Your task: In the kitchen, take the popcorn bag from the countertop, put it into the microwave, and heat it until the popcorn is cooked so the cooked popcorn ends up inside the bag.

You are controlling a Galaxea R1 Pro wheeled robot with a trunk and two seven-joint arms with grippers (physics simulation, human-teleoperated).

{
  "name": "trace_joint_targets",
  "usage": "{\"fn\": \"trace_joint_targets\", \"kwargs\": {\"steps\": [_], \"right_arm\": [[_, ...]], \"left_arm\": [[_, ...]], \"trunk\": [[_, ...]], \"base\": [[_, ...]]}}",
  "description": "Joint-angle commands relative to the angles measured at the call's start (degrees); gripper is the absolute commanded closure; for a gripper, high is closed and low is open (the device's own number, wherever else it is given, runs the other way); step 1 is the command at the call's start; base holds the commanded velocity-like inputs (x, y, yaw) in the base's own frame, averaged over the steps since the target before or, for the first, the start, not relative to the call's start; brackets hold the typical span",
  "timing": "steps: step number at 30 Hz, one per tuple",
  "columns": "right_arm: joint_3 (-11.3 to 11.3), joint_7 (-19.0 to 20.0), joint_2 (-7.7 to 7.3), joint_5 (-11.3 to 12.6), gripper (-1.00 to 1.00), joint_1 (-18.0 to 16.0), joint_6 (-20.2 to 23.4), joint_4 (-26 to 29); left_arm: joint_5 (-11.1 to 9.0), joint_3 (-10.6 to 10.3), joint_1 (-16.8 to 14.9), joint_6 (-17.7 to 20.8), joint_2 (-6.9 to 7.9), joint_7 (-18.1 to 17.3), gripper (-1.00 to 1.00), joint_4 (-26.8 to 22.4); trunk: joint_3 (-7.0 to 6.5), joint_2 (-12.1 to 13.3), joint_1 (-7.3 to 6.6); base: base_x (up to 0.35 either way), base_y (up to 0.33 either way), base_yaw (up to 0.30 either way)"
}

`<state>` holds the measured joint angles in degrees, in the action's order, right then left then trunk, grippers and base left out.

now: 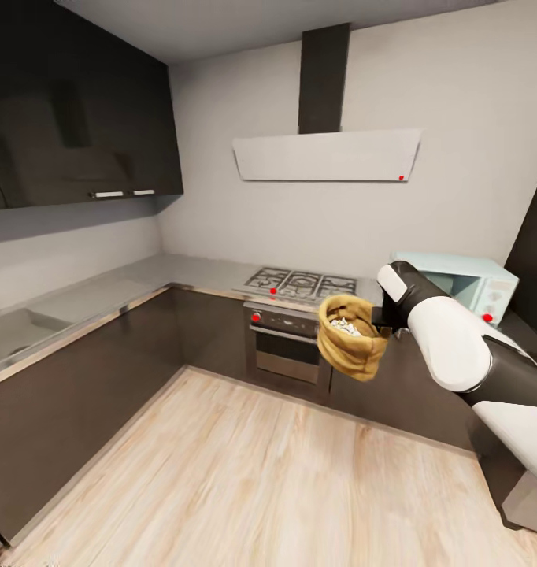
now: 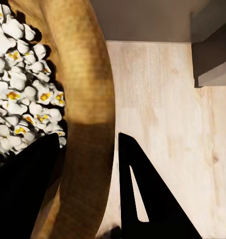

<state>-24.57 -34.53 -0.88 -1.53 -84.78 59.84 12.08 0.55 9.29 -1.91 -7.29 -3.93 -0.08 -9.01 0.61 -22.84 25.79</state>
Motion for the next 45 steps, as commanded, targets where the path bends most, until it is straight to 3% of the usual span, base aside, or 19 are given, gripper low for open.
{"fn": "trace_joint_targets", "kwargs": {"steps": [1, 39, 45], "right_arm": [[-0.4, -0.2, 0.01, -0.1, 1.00, 0.0, 0.2, 0.0], [-0.3, -0.2, 0.08, -0.1, 1.00, 0.1, 0.2, 0.0], [-0.3, -0.2, 0.00, -0.1, 1.00, 0.1, 0.2, 0.0]], "left_arm": [[0.1, 0.3, 0.0, -0.2, -0.02, 0.0, -1.00, 0.0], [0.1, 0.3, 0.0, -0.2, -0.11, 0.0, -1.00, 0.0], [-0.2, 0.5, -0.1, -0.2, 0.01, 0.0, -1.00, 0.0]], "trunk": [[0.07, -0.1, -0.01], [0.07, -0.1, -0.01], [0.07, -0.1, -0.01]], "base": [[-0.350, 0.000, -0.079], [-0.350, 0.000, -0.002], [-0.282, 0.000, -0.216]]}}
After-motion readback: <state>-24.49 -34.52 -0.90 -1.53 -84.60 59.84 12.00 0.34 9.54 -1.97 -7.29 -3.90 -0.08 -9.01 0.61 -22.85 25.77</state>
